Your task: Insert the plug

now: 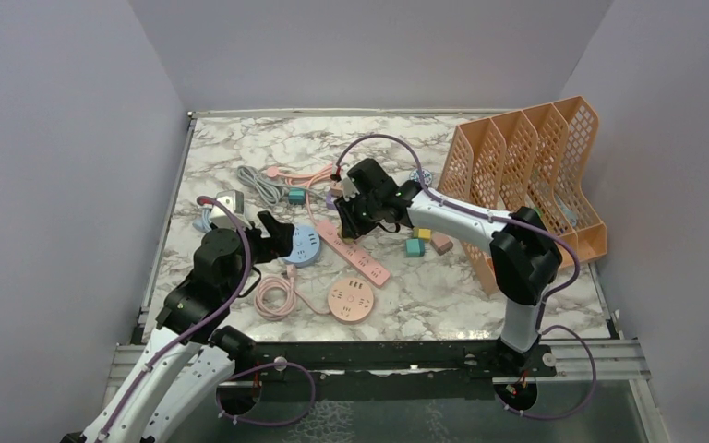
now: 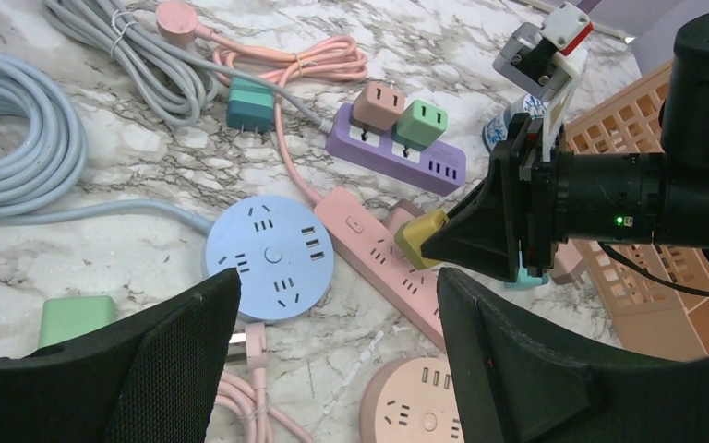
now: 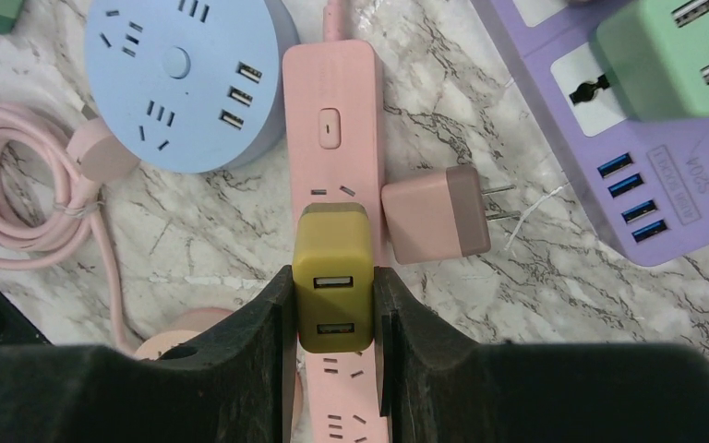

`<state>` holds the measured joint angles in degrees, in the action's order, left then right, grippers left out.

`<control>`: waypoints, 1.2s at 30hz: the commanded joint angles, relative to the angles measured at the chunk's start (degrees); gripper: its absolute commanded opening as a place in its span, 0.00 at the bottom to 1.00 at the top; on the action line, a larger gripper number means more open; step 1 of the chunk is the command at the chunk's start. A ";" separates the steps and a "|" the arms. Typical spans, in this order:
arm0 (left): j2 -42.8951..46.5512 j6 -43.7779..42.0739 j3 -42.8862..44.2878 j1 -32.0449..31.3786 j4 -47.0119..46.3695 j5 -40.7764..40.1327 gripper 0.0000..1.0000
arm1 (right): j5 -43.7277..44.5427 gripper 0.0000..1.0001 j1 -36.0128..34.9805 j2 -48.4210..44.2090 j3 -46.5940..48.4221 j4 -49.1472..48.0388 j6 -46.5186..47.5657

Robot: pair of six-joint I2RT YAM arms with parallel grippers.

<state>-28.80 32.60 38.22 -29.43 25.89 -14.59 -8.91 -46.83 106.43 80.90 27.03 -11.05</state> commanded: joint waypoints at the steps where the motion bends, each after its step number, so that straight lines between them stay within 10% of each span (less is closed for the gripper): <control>1: 0.15 -0.86 -0.64 -0.01 1.17 0.84 0.80 | 3.44 0.01 -1.20 2.39 3.26 1.66 1.09; 36: 1.26 -1.83 -1.79 -0.01 2.84 1.84 0.80 | 13.48 0.01 -5.20 13.56 9.18 12.13 4.10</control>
<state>-28.38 31.48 37.01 -29.43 28.62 -12.82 -1.72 -51.05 114.26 89.84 33.15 -8.12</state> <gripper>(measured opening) 0.797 0.303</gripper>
